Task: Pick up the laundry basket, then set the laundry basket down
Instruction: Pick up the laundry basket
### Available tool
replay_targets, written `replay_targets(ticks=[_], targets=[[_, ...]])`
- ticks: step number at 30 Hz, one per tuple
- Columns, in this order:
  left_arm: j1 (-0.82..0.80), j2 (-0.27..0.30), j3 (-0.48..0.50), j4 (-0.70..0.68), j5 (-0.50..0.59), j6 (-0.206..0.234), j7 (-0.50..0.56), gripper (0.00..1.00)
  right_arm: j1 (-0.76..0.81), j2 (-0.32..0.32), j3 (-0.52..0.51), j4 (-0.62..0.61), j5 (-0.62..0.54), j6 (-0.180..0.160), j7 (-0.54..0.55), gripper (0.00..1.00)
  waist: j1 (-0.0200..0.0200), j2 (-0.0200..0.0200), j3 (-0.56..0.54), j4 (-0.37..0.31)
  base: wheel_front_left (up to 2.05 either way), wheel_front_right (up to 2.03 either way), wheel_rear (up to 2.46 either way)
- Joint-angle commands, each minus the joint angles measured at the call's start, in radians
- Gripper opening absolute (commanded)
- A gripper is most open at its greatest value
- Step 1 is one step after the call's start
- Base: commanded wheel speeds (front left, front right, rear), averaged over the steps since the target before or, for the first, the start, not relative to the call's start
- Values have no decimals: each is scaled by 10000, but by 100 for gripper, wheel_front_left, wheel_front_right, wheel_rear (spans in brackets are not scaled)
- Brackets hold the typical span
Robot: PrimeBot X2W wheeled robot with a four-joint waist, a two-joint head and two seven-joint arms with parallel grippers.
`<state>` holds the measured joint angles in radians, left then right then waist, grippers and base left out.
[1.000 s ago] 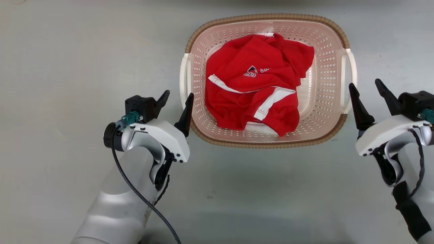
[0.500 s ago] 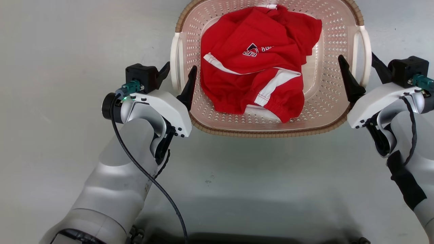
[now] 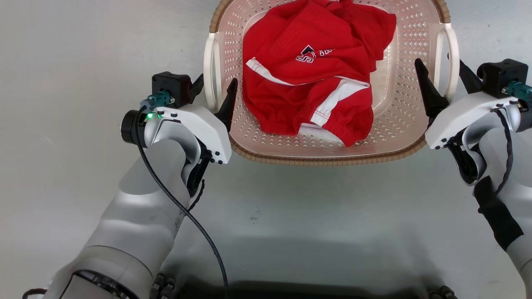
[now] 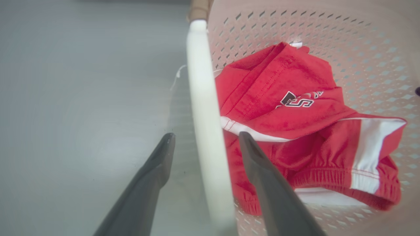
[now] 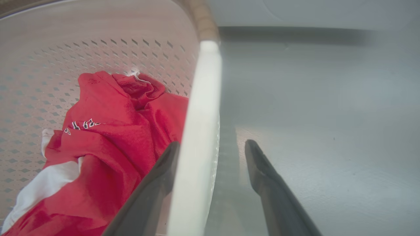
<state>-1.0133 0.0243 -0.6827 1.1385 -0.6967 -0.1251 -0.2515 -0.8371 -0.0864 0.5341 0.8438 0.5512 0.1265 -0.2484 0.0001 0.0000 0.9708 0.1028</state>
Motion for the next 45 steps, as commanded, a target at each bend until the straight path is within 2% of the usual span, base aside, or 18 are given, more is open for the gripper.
replay_targets(ticks=[1, 2, 3, 4, 5, 21, 29, 35, 45], targets=[[78, 267, 47, 22, -88, -55, -103, 100, 369, 84, 125, -45, 139, 42, -133, 100, -1, 0, -14, -7, 0, 0, 0], [66, 270, -14, 46, -105, -55, -103, 100, 379, 89, 134, -51, 152, 42, -133, 100, -1, 0, -14, -13, 0, 0, 0], [65, 270, -82, 68, -149, -55, -103, 7, 390, 97, 145, -65, 185, 42, -133, 91, -1, 0, -10, -27, 0, 0, 0], [58, 270, -180, 57, -189, -55, -103, 0, 392, 105, 135, -108, 221, 42, -133, 65, -1, 0, -2, -42, 0, 0, 0], [41, 285, -269, 41, -230, -55, -103, 0, 406, 116, 149, -121, 278, 42, -133, 0, -1, 0, 4, -50, 0, 0, 0], [-151, 489, -1316, 261, -1248, -55, -103, 0, 256, 170, 549, 221, 457, 42, -134, 0, -1, 0, -57, -169, 0, 0, 0], [-21, 641, -1966, 470, -1833, -55, -23, 0, 80, 270, 1039, 1295, 794, 42, -134, 0, -1, 0, -437, -234, 0, 0, 0], [82, 777, -2317, 590, -2384, -55, 458, 0, -206, 340, 1596, 2244, 1292, 42, -101, 0, -1, 0, -784, -295, 0, 0, 0], [254, 1008, -2752, 693, -3168, -55, 1284, 0, -432, 359, 2824, 2497, 2660, 42, 1239, 0, -1, 0, -1447, -389, 0, 0, 0]])
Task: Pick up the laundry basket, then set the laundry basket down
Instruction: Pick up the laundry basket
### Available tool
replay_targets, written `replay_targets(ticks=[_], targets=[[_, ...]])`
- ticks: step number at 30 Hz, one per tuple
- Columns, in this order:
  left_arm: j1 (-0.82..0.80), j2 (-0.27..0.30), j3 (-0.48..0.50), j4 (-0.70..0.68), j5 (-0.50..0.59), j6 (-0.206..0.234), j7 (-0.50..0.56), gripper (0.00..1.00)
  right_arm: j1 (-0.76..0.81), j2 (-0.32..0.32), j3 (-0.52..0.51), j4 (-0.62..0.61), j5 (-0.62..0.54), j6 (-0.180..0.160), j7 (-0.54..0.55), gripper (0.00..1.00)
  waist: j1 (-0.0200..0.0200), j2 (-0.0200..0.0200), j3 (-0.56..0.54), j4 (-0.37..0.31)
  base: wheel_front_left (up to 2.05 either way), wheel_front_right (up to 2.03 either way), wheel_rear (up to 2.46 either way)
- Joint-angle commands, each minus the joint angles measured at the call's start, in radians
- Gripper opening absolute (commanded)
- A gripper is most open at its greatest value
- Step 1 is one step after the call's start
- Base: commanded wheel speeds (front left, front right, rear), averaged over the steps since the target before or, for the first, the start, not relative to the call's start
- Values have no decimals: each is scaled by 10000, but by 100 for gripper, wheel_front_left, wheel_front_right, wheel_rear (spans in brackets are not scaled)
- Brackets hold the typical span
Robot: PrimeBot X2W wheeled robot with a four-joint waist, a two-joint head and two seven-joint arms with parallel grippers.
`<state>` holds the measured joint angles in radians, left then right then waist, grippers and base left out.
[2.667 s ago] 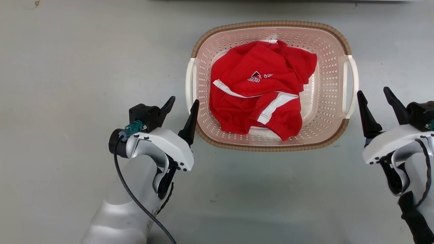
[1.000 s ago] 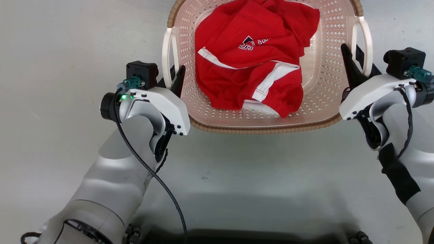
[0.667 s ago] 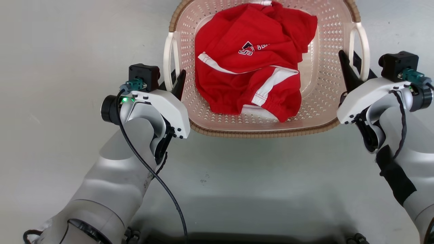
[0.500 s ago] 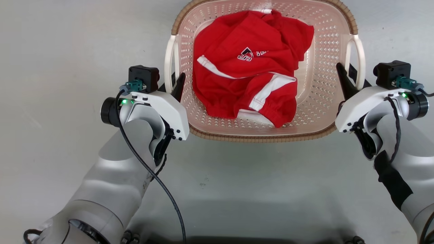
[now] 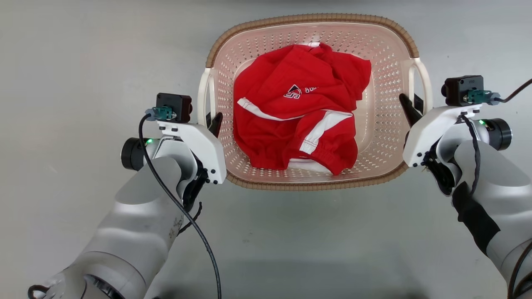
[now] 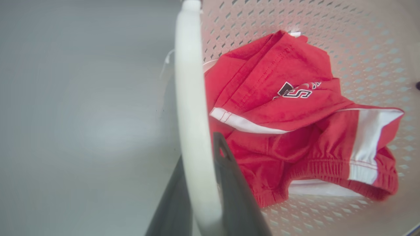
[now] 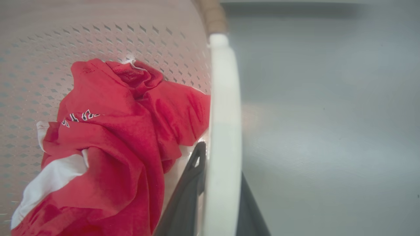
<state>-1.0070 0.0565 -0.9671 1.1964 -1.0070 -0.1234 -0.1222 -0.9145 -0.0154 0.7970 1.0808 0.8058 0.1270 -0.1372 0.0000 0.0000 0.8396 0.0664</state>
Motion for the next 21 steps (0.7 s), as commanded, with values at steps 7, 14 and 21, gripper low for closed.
replay_targets(ticks=[7, 14, 21], targets=[[336, 823, -68, 218, -453, -73, 375, 0, 318, -349, 791, 206, 711, 37, 515, 0, 0, 0, -568, -90, 0, 0, 0], [547, 1012, -194, 322, -864, -73, 909, 0, 315, -349, 1359, 544, 1179, 37, 733, 0, 0, 0, -1142, -191, 0, 0, 0], [834, 1151, -301, 418, -1226, -73, 1483, 0, 369, -349, 1767, 883, 1472, 37, 881, 0, 0, 0, -1856, -241, 0, 0, 0]])
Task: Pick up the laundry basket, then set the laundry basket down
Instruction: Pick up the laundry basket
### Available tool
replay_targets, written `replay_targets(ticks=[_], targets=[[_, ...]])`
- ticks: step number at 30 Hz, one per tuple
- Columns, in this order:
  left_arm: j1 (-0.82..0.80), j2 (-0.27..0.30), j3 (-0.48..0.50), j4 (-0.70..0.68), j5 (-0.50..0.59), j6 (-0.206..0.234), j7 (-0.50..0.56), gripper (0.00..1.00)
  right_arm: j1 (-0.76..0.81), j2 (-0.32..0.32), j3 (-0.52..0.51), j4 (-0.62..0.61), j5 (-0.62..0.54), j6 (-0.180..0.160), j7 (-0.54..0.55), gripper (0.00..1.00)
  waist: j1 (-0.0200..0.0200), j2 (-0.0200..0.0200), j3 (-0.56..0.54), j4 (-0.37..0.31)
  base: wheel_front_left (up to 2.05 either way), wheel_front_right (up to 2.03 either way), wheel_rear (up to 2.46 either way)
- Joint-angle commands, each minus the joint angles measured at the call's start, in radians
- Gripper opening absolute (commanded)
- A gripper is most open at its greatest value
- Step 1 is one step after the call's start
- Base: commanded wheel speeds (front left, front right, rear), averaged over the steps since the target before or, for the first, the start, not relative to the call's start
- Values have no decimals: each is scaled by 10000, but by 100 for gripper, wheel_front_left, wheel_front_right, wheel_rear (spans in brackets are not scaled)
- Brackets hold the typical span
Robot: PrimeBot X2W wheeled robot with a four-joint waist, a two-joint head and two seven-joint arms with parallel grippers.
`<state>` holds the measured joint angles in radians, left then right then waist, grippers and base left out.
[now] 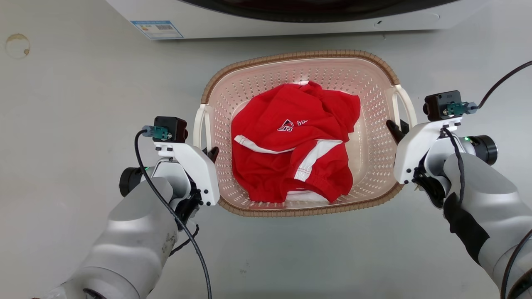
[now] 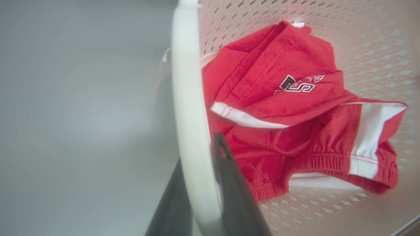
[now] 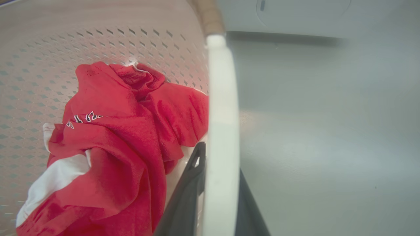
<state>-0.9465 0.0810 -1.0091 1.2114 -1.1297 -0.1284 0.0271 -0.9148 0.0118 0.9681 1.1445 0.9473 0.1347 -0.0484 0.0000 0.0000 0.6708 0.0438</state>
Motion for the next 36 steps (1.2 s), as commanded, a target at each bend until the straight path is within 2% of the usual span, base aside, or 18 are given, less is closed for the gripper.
replay_targets(ticks=[1, 9, 21, 31, 36], targets=[[270, 920, 97, 274, -35, -23, 43, 0, 406, -621, 113, 268, 106, -40, 21, 0, 0, 0, -277, -20, 0, 0, 0], [692, 1084, 2, 361, -385, -23, 610, 0, 796, -621, 261, 621, 735, -40, 367, 0, 0, 0, -1168, -112, 0, 0, 0], [1117, 1486, -119, 470, -732, -23, 1280, 0, 1790, -621, 439, 752, 1566, -40, 88, 0, 0, 0, -2352, -240, 0, 0, 0], [1640, 1527, -171, 674, -919, -20, 1890, 0, 2450, -620, 902, 582, 2165, -40, 395, 0, 0, 0, -3428, -275, 0, 0, 0], [2147, 1470, -191, 745, -1034, 28, 2298, 0, 2871, -620, 1277, 556, 2562, -40, 715, 0, 0, 0, -4318, -277, 0, 0, 0]])
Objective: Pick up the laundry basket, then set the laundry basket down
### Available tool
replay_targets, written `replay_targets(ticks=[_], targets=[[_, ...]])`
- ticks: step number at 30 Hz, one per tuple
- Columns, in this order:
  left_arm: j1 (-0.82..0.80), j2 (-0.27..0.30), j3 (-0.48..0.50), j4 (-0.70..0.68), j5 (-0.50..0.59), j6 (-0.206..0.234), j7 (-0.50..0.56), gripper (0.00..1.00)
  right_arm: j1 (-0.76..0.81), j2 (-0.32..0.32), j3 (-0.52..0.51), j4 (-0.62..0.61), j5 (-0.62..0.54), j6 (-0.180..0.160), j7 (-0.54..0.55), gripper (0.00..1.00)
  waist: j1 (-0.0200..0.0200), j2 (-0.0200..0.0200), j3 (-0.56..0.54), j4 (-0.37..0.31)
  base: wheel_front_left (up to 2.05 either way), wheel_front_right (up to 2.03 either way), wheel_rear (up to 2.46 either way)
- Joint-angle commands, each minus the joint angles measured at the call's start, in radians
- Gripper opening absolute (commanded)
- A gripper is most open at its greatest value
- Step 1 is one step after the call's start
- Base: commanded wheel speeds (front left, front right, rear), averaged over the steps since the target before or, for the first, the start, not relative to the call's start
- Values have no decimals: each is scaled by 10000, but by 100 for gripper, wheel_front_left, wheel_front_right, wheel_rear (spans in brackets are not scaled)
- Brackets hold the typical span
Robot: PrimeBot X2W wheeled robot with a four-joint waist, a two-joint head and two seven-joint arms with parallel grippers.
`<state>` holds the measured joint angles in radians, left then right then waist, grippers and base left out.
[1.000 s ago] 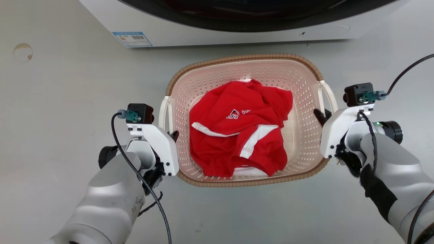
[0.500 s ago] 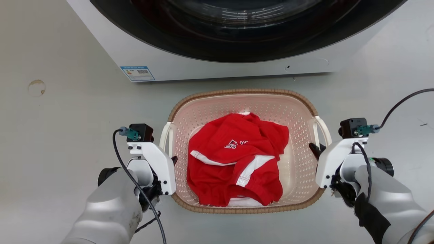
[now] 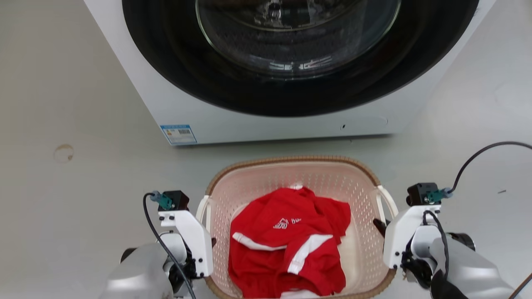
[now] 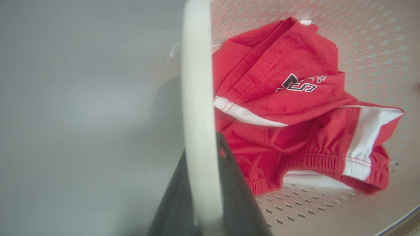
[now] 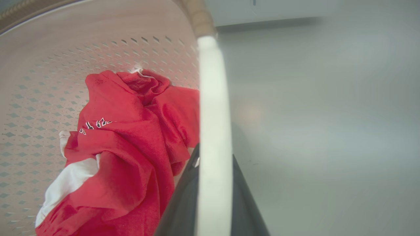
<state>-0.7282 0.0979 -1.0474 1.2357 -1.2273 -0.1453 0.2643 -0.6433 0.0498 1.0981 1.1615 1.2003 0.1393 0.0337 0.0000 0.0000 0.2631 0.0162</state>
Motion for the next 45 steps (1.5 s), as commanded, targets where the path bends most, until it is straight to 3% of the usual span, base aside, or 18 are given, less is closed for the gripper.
replay_targets(ticks=[1, 16, 28, 45], targets=[[47, 1305, 180, 508, -65, 203, -17, 0, 237, -1000, 39, 396, 98, -86, -45, 0, 0, 0, -398, 0, 0, 0, 0], [1096, 1397, 85, 545, -241, 453, 969, 0, 1290, -1000, 793, 665, 880, -86, 342, 0, 0, 0, -2420, 286, 0, 0, 0], [1041, 1220, -48, 548, -102, 602, 810, 0, 1321, -1000, 1119, 986, 1107, -86, 136, 0, 0, 0, -2677, 841, 0, 0, 0], [994, 1228, -45, 550, -135, 700, 892, 0, 1307, -1000, 1382, 1019, 1325, -86, 98, 0, 0, 0, -2715, 841, 0, 0, 0]])
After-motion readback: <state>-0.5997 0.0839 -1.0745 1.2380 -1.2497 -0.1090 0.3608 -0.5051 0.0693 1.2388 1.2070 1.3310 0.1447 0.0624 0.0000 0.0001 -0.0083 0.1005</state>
